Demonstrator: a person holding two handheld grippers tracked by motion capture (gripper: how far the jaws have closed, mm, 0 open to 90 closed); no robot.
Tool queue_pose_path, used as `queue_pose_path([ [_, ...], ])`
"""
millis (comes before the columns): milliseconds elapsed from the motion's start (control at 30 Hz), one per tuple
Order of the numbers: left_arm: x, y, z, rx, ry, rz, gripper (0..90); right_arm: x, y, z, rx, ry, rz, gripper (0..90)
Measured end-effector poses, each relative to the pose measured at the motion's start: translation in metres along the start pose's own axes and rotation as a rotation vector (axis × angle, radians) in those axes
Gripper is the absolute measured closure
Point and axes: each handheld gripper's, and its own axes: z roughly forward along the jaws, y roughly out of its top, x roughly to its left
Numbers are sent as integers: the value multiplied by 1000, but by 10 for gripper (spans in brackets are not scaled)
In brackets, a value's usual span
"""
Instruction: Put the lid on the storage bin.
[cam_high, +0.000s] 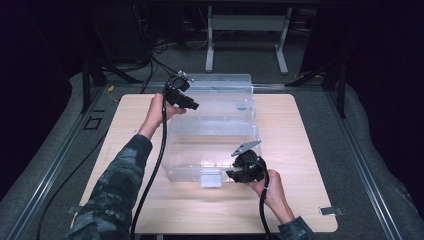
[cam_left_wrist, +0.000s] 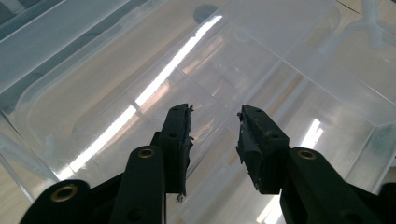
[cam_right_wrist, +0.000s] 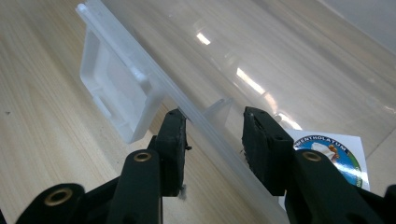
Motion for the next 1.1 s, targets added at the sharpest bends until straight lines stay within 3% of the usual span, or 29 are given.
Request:
queue_pose_path([
  [700, -10, 5, -9, 41, -23, 33, 734, 6, -3, 3, -54, -47, 24, 558],
  [1100, -19, 2, -25, 21, -36, 59, 741, 9, -2, 6, -22, -66, 11, 521],
])
